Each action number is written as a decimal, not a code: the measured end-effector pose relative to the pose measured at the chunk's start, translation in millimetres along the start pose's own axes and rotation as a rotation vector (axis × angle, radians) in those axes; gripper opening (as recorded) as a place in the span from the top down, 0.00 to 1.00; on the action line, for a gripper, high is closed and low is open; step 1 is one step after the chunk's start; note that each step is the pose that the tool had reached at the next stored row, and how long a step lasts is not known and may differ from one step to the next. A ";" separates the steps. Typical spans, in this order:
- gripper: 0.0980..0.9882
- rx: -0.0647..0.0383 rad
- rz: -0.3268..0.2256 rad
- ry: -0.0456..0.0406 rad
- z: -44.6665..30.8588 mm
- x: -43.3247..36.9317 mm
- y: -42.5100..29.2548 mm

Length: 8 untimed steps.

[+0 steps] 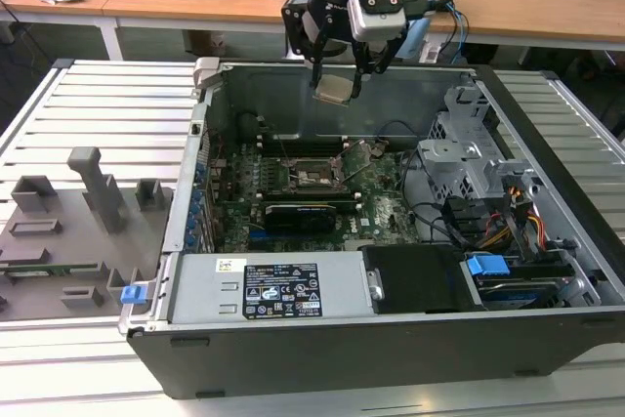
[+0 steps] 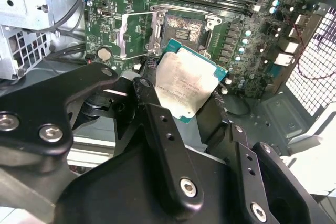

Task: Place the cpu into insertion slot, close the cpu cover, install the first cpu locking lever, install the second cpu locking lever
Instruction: 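Place the cpu into insertion slot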

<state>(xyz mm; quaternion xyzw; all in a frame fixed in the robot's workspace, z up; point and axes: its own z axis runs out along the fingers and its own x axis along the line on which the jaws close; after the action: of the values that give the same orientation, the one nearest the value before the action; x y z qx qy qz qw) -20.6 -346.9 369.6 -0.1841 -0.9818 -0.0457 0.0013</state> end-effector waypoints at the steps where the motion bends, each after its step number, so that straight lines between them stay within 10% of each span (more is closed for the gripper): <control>1: 0.50 0.000 0.004 -0.0003 0.0 0.0 0.0; 8: 0.50 -0.001 0.041 -0.0037 0.0 0.0 0.0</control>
<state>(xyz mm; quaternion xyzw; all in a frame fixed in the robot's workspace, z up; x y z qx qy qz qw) -20.6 -346.9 369.6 -0.2045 -0.9778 -0.0458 0.0003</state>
